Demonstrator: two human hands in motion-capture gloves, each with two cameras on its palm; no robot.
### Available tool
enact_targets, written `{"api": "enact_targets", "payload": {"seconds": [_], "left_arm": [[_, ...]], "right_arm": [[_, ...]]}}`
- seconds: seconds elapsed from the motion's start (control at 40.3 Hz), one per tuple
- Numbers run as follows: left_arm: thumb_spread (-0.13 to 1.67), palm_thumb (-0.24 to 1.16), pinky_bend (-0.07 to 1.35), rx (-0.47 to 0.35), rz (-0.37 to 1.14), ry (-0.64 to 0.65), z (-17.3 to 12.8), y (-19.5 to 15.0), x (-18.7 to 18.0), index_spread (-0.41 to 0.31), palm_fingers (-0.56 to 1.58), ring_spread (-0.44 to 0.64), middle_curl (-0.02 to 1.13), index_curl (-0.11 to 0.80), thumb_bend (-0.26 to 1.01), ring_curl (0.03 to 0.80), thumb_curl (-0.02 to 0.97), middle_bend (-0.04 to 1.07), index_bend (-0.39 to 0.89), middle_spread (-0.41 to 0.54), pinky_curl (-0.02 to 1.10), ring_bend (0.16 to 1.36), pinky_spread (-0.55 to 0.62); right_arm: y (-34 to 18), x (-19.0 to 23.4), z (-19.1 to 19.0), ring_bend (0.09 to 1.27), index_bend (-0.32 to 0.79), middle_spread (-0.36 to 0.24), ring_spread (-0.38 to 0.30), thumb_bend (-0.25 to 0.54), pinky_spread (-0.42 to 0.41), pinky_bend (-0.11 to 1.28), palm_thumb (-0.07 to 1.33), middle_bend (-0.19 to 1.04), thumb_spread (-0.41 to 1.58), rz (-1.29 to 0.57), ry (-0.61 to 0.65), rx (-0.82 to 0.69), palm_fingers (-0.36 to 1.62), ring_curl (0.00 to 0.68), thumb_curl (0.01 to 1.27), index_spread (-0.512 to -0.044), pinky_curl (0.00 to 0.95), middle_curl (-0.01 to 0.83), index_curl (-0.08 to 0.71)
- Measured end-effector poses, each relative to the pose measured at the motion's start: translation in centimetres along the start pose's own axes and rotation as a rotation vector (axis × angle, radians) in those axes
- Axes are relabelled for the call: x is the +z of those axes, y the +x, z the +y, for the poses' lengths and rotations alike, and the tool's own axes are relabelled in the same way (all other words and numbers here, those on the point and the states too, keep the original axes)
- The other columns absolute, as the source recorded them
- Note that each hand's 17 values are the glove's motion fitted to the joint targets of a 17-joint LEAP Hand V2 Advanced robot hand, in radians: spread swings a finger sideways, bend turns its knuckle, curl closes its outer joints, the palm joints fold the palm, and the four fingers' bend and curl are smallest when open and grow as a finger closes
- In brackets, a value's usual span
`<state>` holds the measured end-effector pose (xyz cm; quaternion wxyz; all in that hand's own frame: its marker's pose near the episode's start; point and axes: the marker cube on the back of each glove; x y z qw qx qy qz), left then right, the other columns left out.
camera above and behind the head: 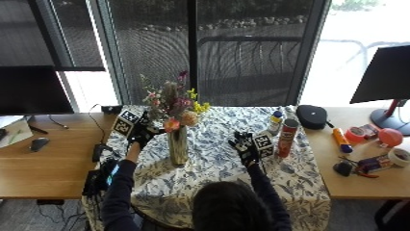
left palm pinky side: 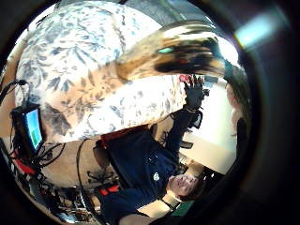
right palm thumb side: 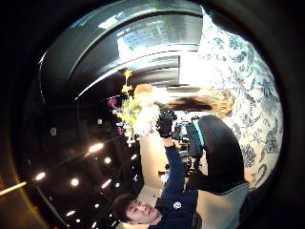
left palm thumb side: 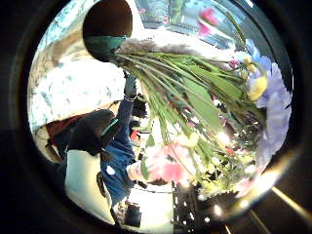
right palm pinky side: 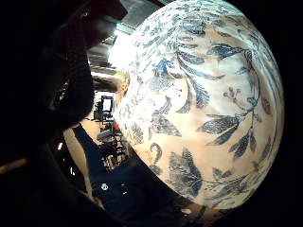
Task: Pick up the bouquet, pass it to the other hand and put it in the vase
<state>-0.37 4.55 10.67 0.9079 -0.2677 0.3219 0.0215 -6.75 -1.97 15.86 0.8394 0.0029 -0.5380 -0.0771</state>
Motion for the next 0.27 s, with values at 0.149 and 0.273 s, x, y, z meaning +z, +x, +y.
{"api": "enact_targets", "payload": {"seconds": [0.149,0.273], "left_arm": [[0.89,0.61,0.37,-0.02,-0.048,0.052,0.3,-0.1,-1.7,0.127,-0.31,0.5,0.35,0.273,-0.03,0.327,0.305,0.13,0.01,0.431,0.3,0.44,0.47],[0.91,0.66,0.36,-0.056,-0.027,0.048,0.2,0.1,-1.7,0.133,-0.29,0.54,0.31,0.223,0.0,0.319,0.319,0.13,0.03,0.464,0.3,0.44,0.49]], "right_arm": [[-1.4,0.5,0.6,0.37,0.17,-0.033,0.065,-0.019,0.254,0.51,0.77,0.16,1.13,-0.109,-0.02,-0.043,0.28,0.308,0.37,-0.351,0.349,0.286,0.3],[-0.7,0.4,0.3,0.36,0.17,-0.027,0.067,-0.017,0.254,0.5,0.77,0.17,1.13,-0.125,-0.004,0.055,0.29,0.305,0.37,-0.347,0.347,0.286,0.306]]}}
